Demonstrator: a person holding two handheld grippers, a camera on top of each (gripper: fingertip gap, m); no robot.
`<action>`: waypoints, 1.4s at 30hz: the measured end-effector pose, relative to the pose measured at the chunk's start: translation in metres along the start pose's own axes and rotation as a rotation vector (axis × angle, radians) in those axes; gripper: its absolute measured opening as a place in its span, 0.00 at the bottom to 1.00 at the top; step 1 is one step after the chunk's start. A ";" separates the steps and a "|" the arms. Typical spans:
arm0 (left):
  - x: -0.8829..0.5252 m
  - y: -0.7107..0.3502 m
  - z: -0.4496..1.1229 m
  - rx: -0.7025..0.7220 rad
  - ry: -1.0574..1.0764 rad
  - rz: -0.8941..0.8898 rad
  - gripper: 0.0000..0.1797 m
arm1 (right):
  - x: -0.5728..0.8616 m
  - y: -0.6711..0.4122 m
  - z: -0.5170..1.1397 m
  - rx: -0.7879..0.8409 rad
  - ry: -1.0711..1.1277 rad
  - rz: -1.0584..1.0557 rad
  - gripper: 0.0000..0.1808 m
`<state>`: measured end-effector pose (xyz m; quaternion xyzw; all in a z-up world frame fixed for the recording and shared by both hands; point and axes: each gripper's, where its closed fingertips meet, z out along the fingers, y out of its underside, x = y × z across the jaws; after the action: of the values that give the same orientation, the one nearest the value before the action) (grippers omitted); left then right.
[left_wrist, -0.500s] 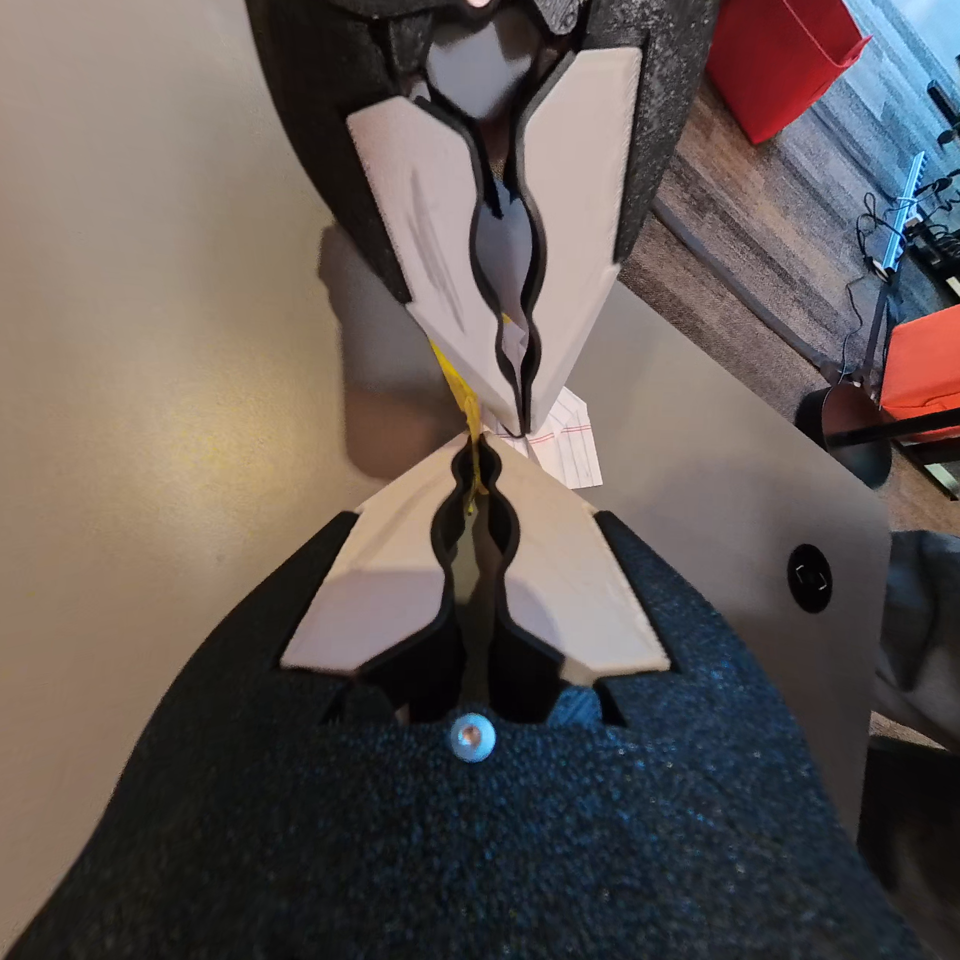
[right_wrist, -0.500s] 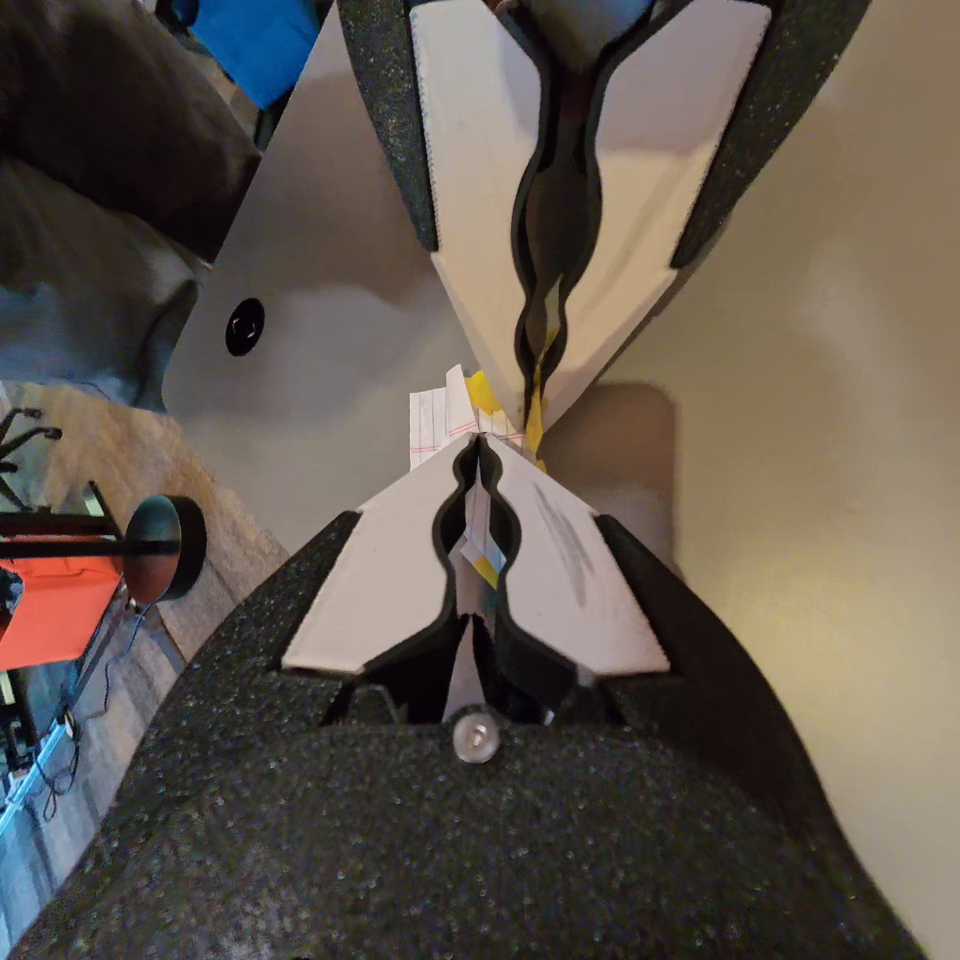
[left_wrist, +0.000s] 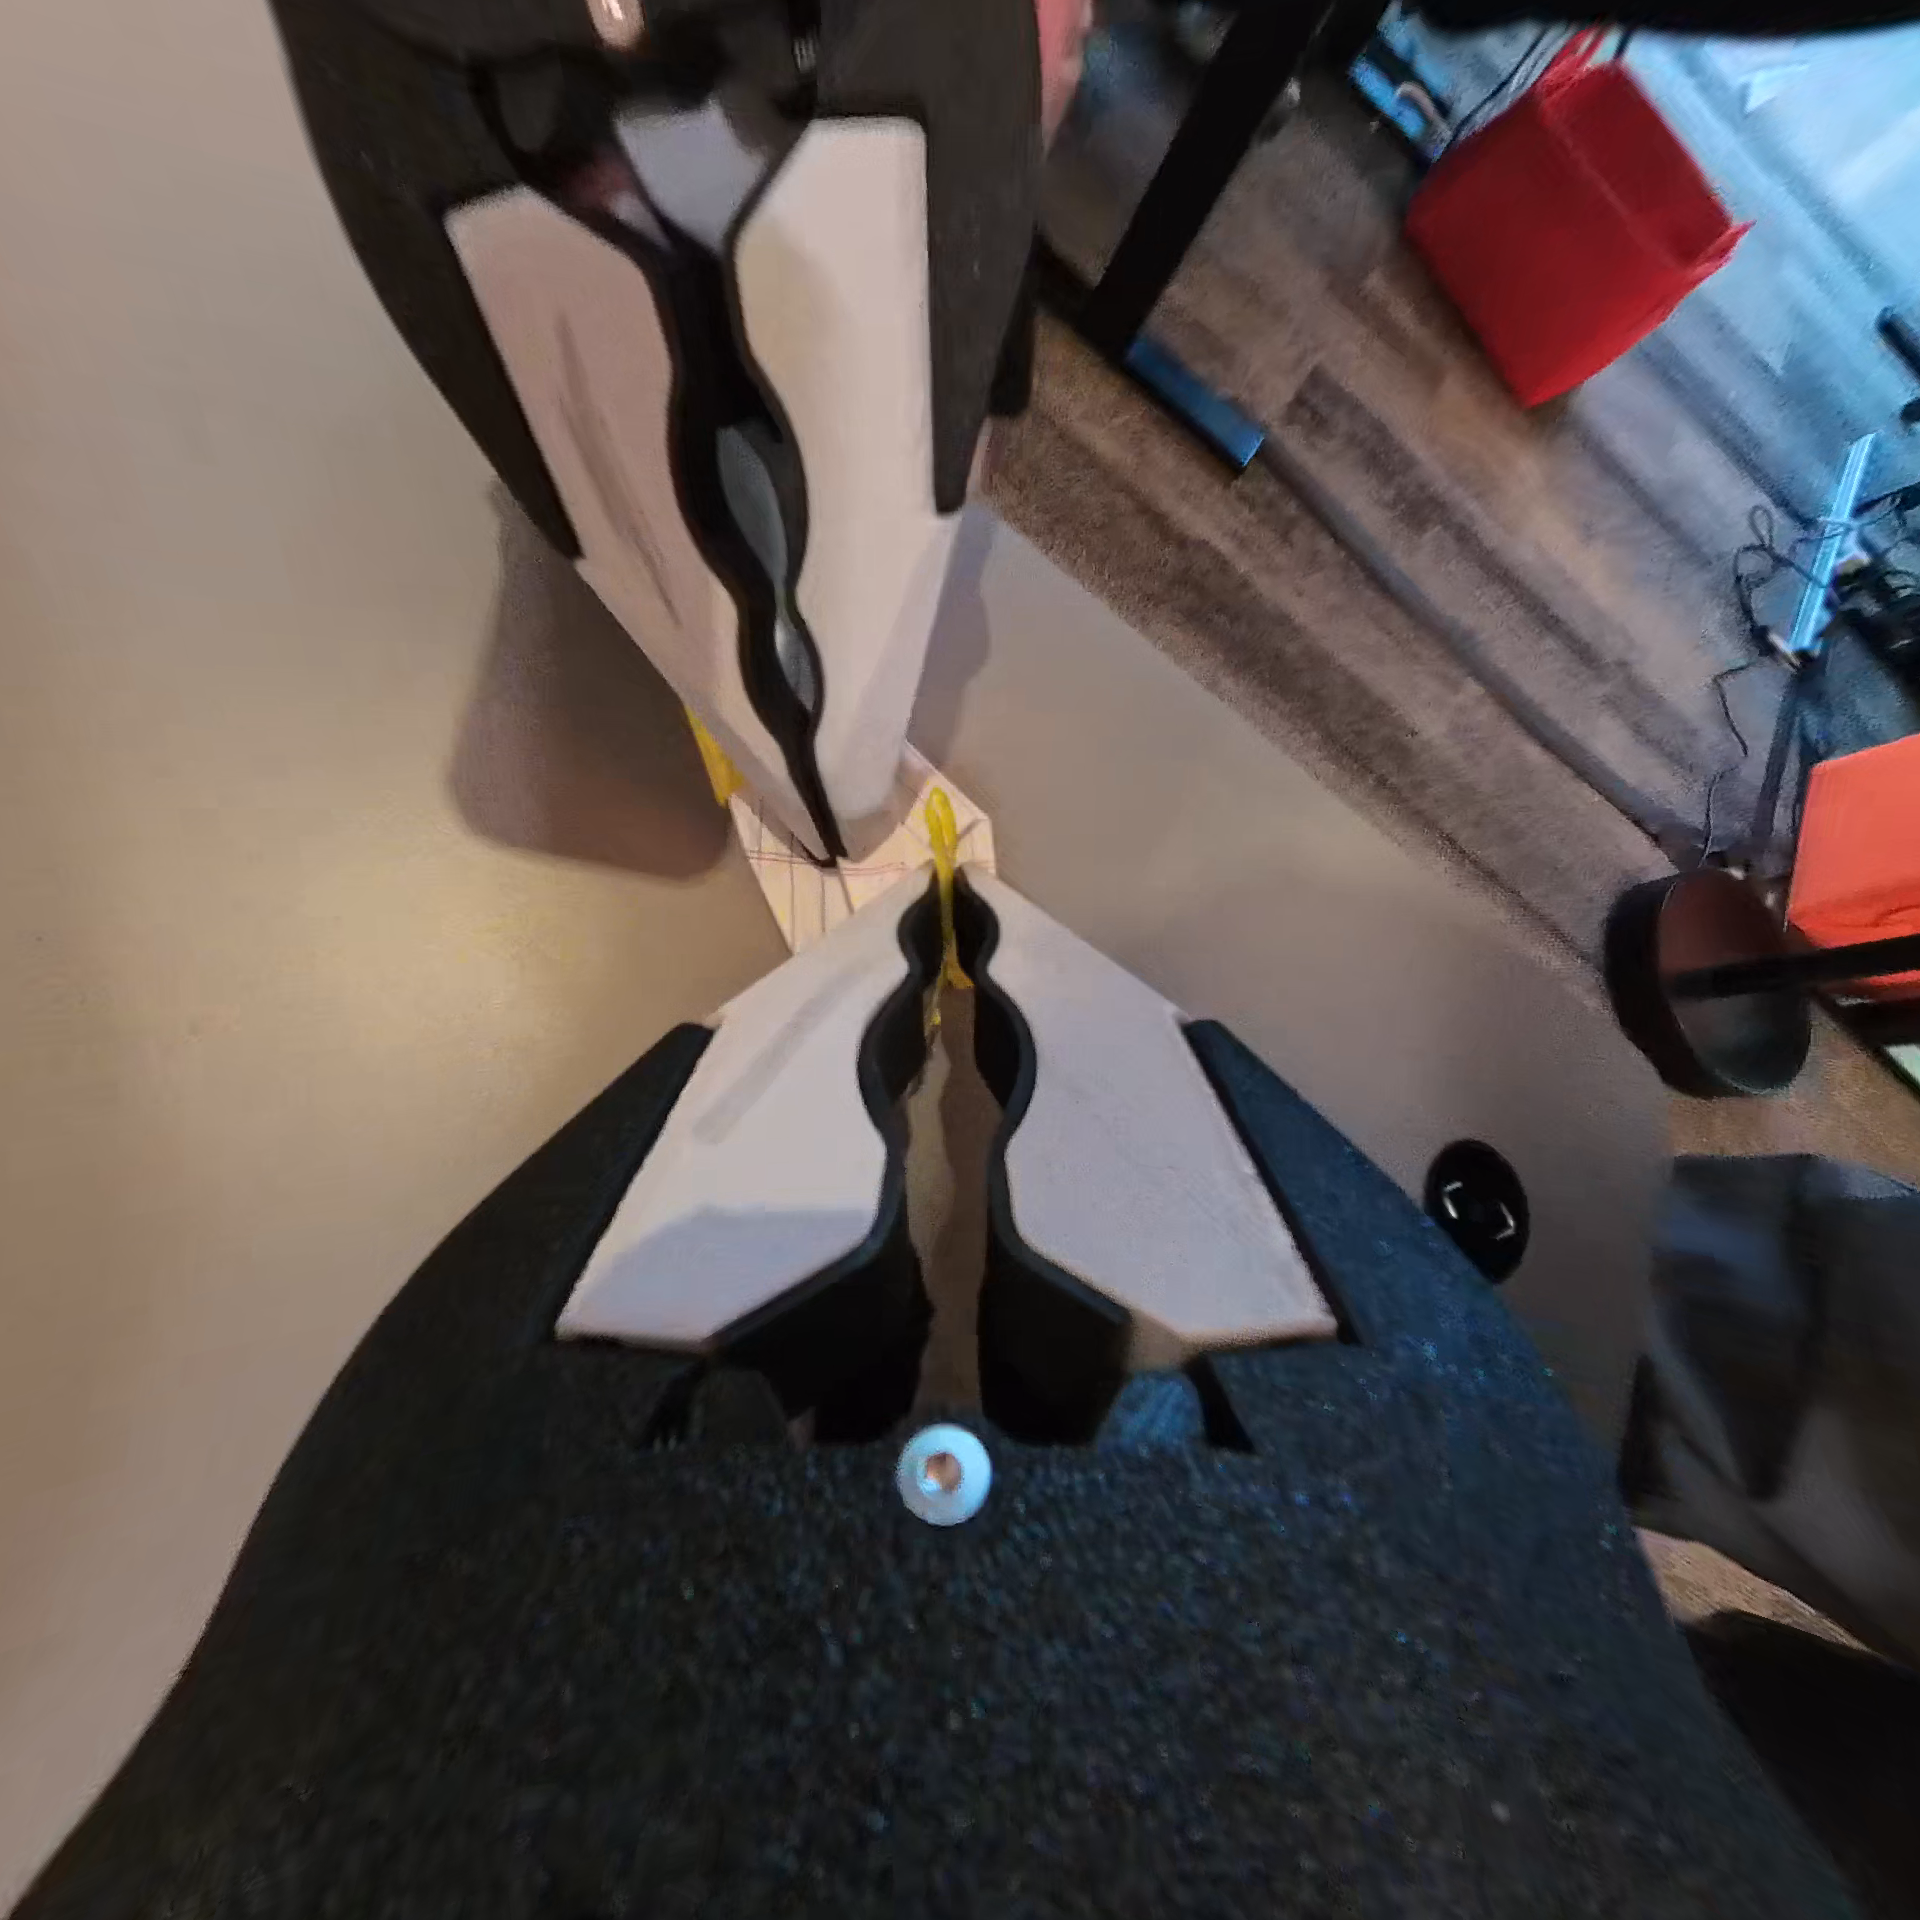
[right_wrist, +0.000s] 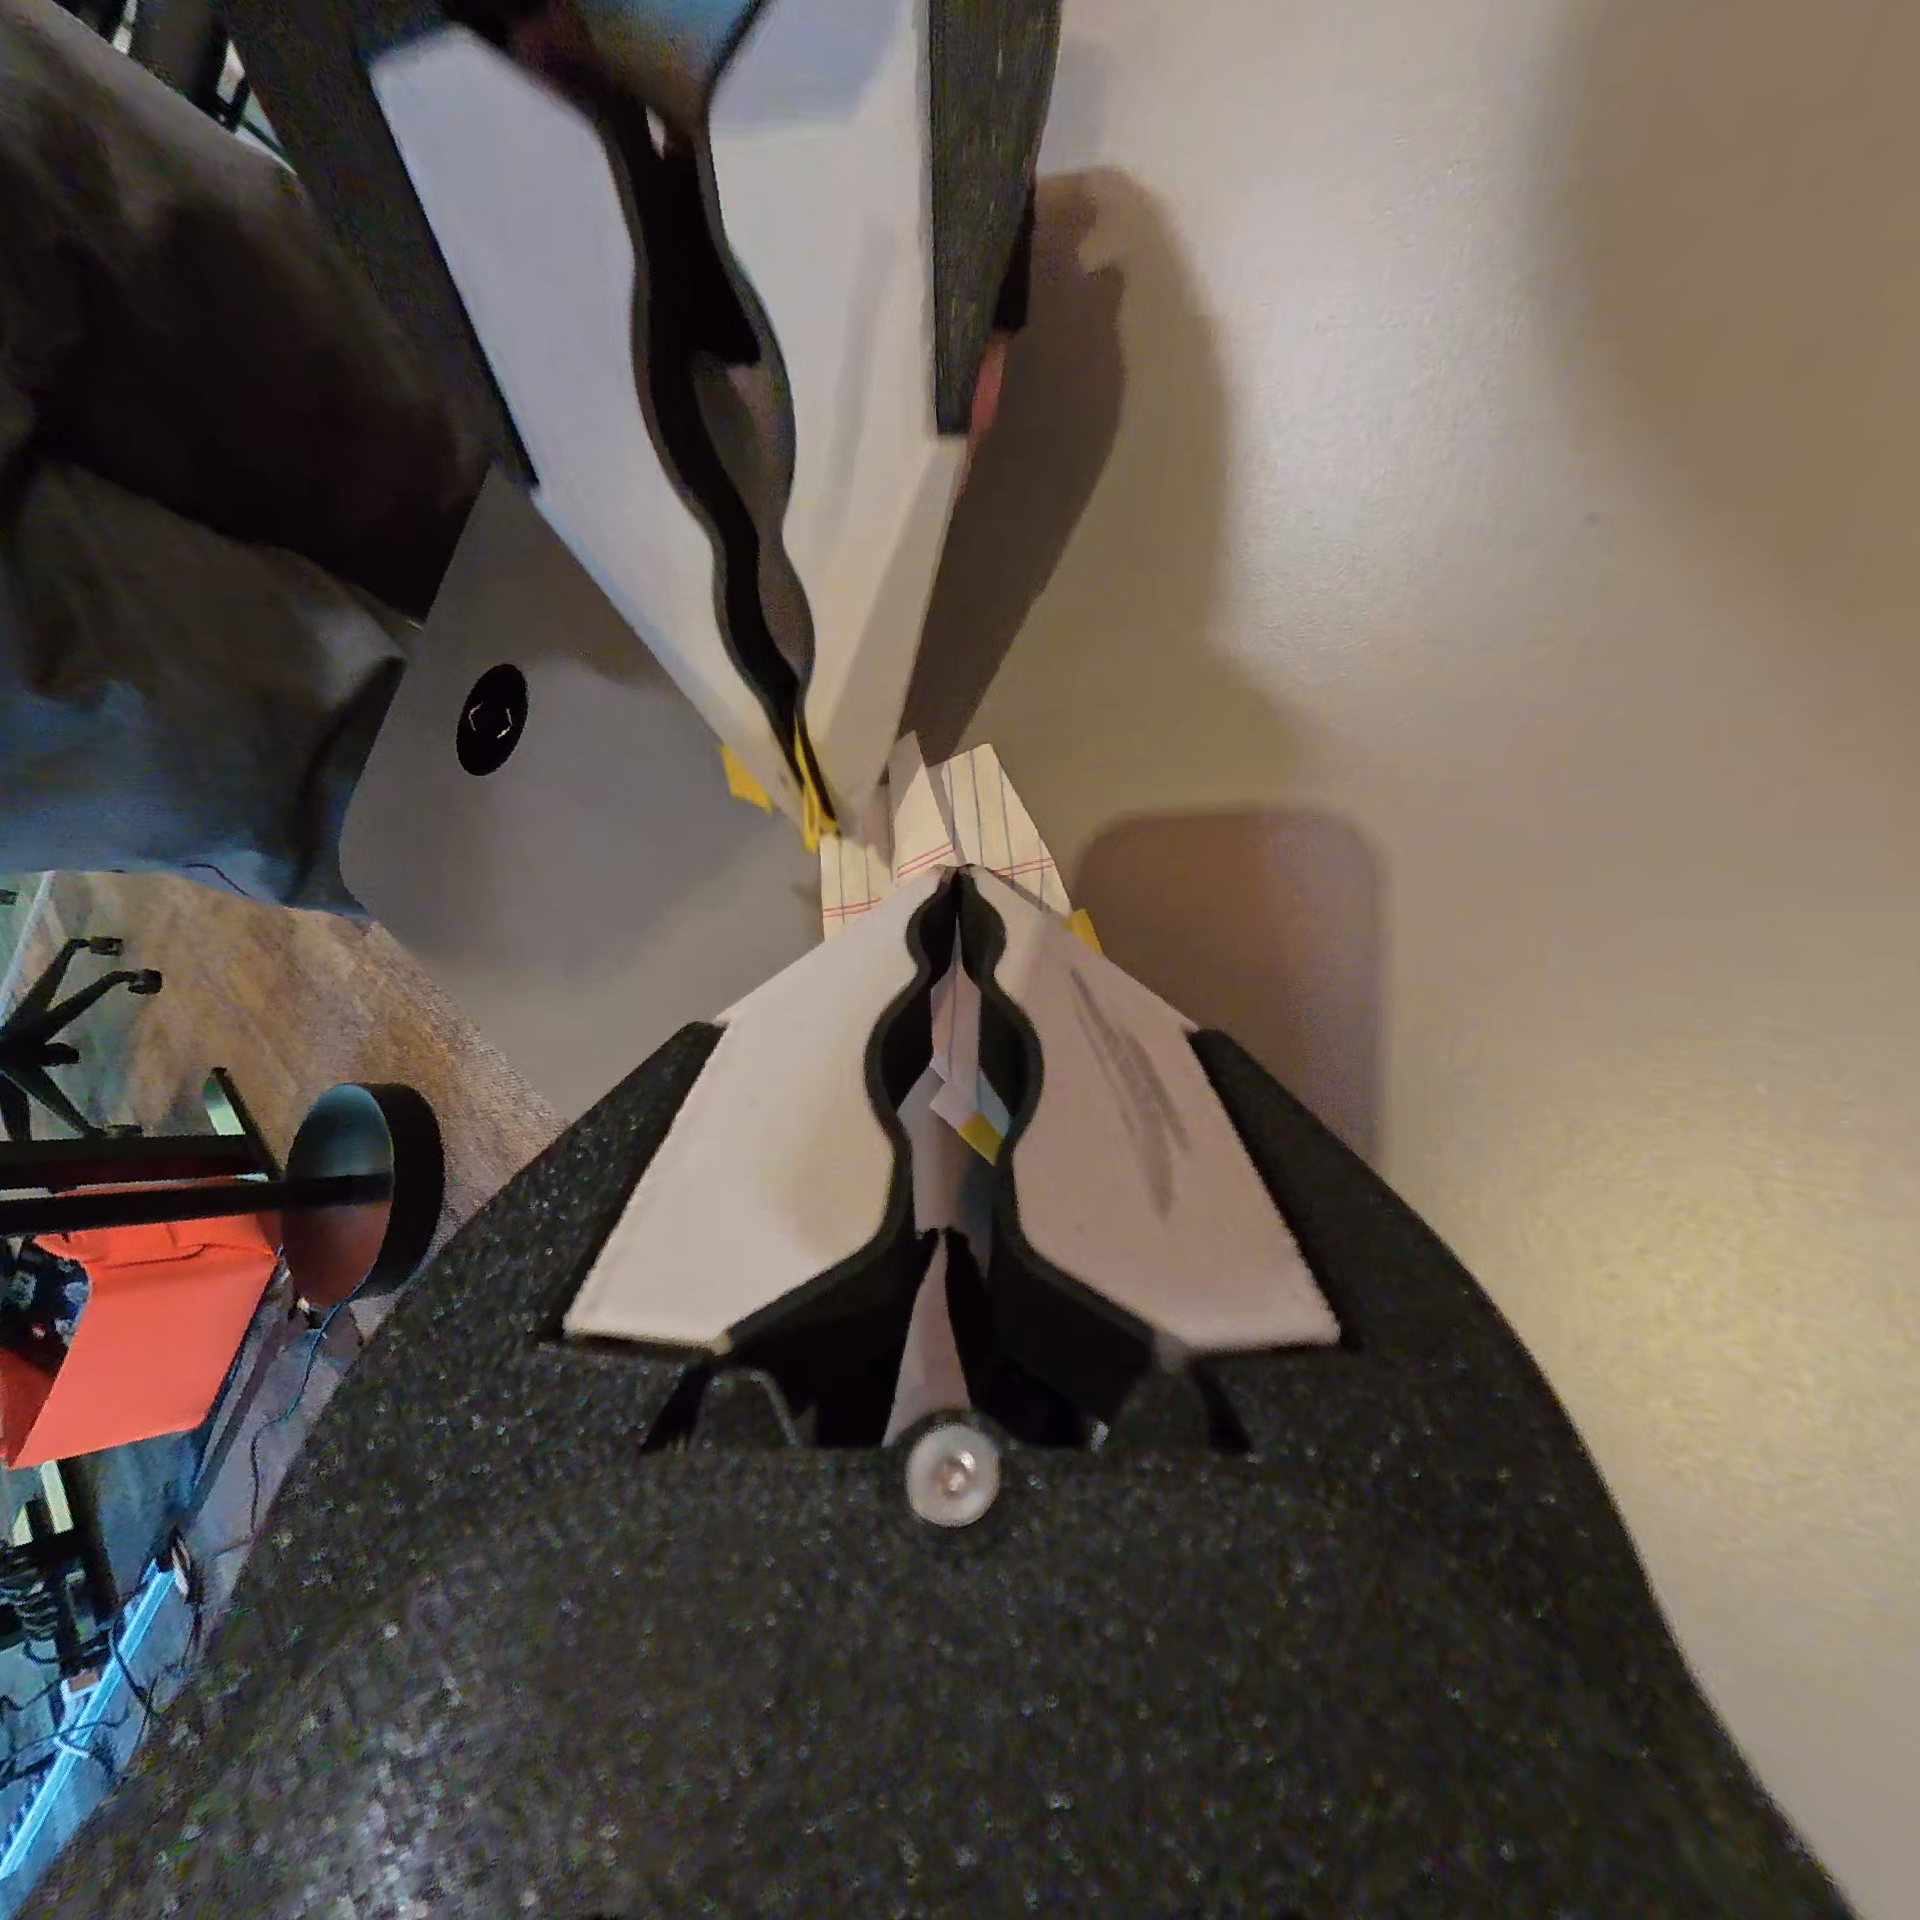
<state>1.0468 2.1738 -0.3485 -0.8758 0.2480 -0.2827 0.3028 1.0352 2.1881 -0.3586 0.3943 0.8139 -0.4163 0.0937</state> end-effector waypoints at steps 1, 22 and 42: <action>-0.002 0.003 0.004 -0.010 -0.017 -0.018 0.00 | 0.000 0.000 0.000 0.003 0.002 0.003 0.00; -0.013 0.006 0.006 -0.015 0.061 -0.271 0.00 | -0.006 0.007 -0.001 0.076 0.137 0.074 0.00; -0.013 0.006 0.006 -0.021 0.094 -0.298 0.00 | -0.009 0.003 -0.058 0.259 0.313 0.188 0.13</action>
<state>1.0400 2.1798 -0.3612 -0.8918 0.1322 -0.3624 0.2364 1.0535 2.2277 -0.3193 0.5368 0.7181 -0.4404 -0.0470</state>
